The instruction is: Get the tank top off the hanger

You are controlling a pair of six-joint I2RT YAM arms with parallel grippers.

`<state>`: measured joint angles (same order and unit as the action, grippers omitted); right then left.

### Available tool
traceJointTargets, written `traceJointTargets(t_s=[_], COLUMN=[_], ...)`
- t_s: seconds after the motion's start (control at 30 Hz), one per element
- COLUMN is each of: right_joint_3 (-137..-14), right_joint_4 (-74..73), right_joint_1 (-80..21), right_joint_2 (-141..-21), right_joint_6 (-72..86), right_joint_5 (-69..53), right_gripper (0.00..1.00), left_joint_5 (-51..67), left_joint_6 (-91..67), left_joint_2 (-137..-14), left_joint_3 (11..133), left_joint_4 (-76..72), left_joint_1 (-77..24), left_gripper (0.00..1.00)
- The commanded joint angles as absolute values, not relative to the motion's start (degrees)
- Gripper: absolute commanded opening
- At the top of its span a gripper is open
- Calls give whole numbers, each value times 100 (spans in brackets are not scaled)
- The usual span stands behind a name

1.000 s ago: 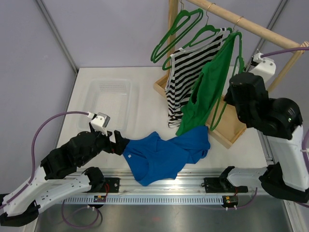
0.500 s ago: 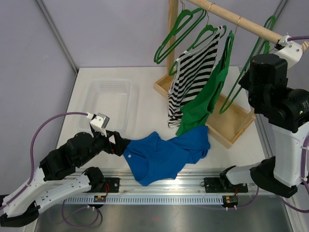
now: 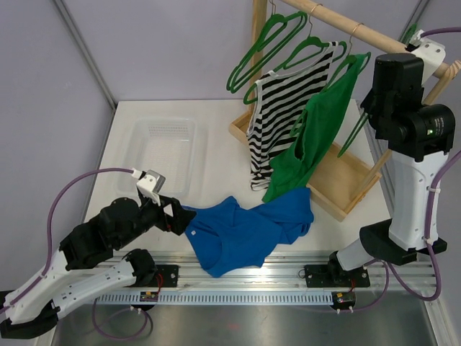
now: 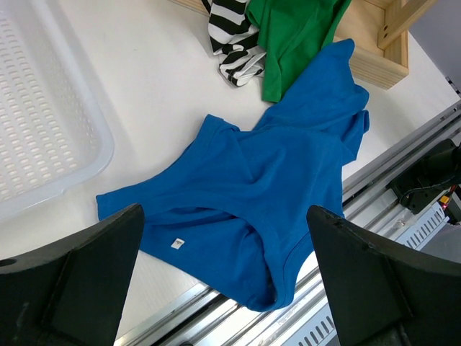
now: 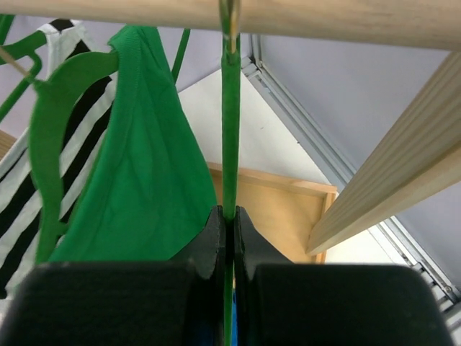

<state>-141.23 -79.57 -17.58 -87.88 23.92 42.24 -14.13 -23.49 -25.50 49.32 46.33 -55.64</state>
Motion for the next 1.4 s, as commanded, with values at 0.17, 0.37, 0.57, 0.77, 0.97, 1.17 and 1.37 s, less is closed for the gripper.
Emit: traceJointTargets(t_s=[0.17,0.37,0.57,0.77,0.97,1.17,1.37], right_joint_3=[-14362,-13238,-12042,-11513,-12111,-11831,-11277], right_joint_4=[-9264,-8773,-8289,-7902,-8041,-7683,-7191], right_joint_1=[-950,-835,-835,-844,-835,-844,-835], right_joint_2=[-9035,-8640,-8095,-7700,-7612,-6936,-5873], right_joint_6=[1969,2092,2250,2224,2136,2057,1951], right_joint_5=[3613,3305,3112,2804,2426,1671,1152], right_gripper=[0,0,0,26,77,99,99], left_joint_5=[-1169,-1160,-1169,-1178,-1423,-1776,-1678], left_joint_6=[-2206,-2206,-2206,-2224,-2293,-2828,-3163], left_joint_2=[-2444,-2373,-2312,-2347,-2785,-3602,-4244], left_joint_3=[4878,4878,4869,4878,5070,5221,4922], left_joint_4=[4280,4271,4263,4263,4420,4544,3956], left_joint_1=[-5590,-5590,-5590,-5590,-5590,-5590,-5668], left_gripper=[99,99,99,99,99,99,99])
